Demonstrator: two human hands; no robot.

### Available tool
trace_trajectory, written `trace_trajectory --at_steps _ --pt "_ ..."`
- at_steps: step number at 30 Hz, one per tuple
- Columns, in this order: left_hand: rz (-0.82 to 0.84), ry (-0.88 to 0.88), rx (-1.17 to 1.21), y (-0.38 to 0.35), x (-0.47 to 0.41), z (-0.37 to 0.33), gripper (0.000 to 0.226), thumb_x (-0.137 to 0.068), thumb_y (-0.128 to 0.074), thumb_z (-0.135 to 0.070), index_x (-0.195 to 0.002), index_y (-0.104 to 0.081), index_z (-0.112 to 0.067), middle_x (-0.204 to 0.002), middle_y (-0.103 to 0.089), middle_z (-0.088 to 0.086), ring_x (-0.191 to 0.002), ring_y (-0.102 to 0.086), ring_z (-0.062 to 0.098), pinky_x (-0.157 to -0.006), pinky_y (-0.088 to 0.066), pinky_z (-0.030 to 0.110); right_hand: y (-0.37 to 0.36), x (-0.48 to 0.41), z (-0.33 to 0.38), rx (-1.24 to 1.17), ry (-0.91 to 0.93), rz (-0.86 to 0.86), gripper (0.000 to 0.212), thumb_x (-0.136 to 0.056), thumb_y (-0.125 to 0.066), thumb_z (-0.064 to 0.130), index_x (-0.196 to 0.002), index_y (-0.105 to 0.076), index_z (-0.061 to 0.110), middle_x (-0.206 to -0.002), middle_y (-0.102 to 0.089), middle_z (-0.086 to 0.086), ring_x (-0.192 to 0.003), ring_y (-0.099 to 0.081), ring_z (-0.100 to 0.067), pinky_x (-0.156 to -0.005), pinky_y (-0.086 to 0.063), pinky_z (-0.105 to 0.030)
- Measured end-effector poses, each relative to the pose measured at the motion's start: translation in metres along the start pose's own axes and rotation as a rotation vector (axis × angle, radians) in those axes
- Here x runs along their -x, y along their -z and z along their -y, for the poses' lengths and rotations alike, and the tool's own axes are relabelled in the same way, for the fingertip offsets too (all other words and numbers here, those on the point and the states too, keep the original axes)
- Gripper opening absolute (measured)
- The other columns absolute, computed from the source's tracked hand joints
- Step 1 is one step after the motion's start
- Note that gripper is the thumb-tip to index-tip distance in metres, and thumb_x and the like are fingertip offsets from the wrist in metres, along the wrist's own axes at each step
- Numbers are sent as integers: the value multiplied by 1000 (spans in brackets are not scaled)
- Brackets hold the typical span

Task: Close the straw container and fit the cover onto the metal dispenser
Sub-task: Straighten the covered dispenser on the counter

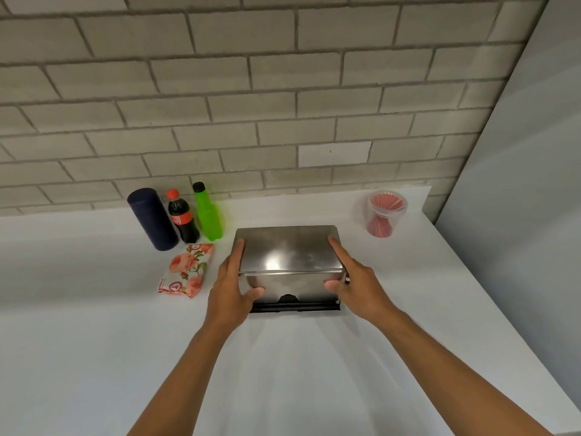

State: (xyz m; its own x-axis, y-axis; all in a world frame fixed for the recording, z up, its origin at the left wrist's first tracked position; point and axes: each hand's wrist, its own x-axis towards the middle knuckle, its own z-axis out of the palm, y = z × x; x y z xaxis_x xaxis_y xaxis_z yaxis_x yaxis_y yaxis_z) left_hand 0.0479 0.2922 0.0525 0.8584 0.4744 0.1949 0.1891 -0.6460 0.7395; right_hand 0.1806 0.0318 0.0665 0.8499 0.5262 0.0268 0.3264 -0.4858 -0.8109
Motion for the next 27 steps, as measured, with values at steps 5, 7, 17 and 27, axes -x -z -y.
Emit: trace_trajectory --at_steps 5,7,17,27 --pt "0 11 -48 -16 -22 -13 123 -80 -90 -18 -158 -3 -59 -157 -39 4 -129 -54 25 -88 -54 36 18 -26 -8 22 -9 10 96 -95 -71 13 -152 -16 68 -99 -62 0 -89 -64 -16 -69 -48 -2" --pt "1 11 -71 -22 -32 -18 123 -81 -89 -19 -158 -2 -57 -157 -39 4 -127 -56 27 -86 -55 39 24 -37 -10 42 -13 15 96 -96 -70 13 -154 -15 66 -92 -60 1 -83 -63 -12 -69 -49 -4" --pt "19 39 -133 -48 -80 -33 114 -88 -82 -16 -162 -1 -48 -163 -30 3 -113 -64 28 -73 -51 31 45 -92 -17 325 1 55 110 -90 -68 3 -161 1 52 -88 -64 -3 -78 -67 -20 -78 -62 -42" --pt "-9 55 -101 -62 -118 -37 112 -87 -79 -13 -162 -5 -49 -161 -33 -1 -121 -61 27 -89 -57 44 51 -131 -28 294 33 30 115 -86 -67 -3 -160 -1 55 -87 -63 -10 -75 -67 -25 -74 -62 -47"
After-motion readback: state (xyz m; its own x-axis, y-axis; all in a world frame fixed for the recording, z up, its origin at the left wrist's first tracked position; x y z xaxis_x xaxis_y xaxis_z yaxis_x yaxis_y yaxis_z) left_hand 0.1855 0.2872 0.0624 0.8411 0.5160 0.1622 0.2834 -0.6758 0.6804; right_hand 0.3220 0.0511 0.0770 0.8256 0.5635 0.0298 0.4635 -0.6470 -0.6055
